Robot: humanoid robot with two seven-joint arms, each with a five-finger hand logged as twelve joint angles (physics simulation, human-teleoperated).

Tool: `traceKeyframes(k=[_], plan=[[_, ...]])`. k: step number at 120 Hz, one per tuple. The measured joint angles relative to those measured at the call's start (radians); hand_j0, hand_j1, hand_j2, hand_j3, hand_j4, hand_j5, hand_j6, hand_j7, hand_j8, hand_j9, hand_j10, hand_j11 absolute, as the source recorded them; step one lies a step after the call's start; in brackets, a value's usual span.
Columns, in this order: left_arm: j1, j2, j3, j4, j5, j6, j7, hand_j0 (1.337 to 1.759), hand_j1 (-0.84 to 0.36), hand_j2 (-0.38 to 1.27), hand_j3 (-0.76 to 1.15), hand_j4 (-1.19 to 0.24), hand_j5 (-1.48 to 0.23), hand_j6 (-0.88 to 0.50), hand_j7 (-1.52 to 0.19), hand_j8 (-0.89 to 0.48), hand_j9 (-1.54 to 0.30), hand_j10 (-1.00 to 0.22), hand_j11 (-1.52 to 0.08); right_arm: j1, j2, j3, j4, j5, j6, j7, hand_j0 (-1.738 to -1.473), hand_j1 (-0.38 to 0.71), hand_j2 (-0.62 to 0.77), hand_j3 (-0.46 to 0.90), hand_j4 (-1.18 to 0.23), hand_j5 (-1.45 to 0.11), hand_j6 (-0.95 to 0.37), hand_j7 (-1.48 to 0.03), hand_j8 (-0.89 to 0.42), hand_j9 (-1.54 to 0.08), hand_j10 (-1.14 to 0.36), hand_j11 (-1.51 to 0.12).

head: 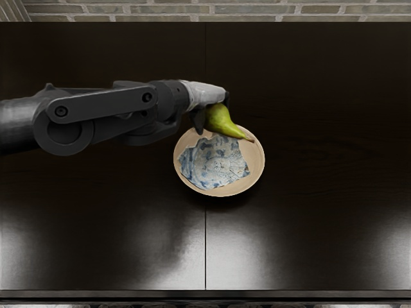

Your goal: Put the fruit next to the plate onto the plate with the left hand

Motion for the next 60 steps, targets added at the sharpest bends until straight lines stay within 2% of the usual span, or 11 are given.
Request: traceKeyframes(k=[26,60], plan=[[-0.002,-0.061,0.009,0.035,0.0,0.004,0.0,1.634,-0.39,0.2,0.0,-0.16,-1.15,-0.14,-1.12,-0.42,-1.14,-0.77,-1.15,0.0,0.0,0.0,0.0,0.0,0.0,0.0,-1.658,-0.31,-0.01,0.0,-0.03,-0.04,-0.03,-0.04,-0.03,-0.04,-0.03,-0.04],[0.01,-0.087,0.021,0.056,0.0,0.01,0.0,1.632,-0.4,0.18,0.0,-0.16,-1.17,-0.14,-1.14,-0.44,-1.15,-0.77,-1.16,0.0,0.0,0.0,0.0,0.001,0.0,0.0,-1.658,-0.31,-0.01,0.0,-0.03,-0.04,-0.03,-0.04,-0.03,-0.04,-0.03,-0.04]])
